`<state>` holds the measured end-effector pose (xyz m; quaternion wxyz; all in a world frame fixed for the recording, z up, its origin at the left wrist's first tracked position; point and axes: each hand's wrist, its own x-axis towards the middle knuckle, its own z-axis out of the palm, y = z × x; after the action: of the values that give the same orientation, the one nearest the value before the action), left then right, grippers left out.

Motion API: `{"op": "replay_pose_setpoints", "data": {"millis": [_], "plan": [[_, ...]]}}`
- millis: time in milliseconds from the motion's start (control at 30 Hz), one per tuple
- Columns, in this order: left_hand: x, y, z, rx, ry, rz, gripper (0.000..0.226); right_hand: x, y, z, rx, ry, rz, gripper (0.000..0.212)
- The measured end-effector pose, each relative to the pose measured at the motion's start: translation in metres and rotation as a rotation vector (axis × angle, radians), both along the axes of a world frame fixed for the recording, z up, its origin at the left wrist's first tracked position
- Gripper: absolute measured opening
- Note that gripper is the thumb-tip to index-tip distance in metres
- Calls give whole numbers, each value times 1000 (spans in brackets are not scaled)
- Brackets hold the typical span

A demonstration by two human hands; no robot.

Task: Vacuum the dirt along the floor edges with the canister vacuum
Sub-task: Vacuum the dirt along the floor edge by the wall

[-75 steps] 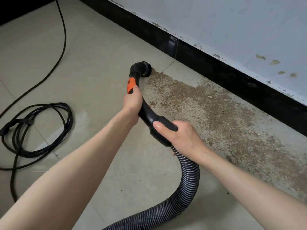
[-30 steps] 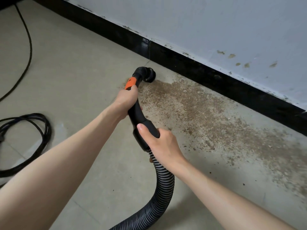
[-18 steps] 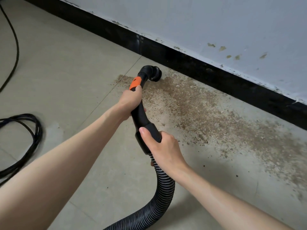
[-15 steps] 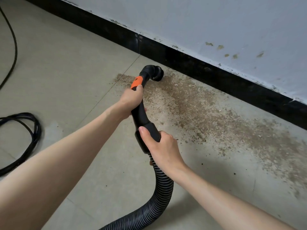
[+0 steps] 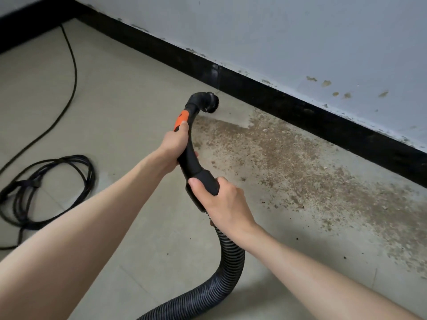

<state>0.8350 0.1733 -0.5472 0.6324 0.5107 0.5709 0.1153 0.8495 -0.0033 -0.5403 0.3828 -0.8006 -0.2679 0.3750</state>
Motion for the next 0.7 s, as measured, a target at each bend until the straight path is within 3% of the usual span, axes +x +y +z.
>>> {"op": "replay_pose_setpoints", "data": {"millis": [467,700], "plan": [[-101,-32,-22,-29,14,566,74,-7,-11,-3,1,-36,409,48],[-106,-51,-28,-63,19,607,70,-1,-31,-13,46,105,440,47]]}}
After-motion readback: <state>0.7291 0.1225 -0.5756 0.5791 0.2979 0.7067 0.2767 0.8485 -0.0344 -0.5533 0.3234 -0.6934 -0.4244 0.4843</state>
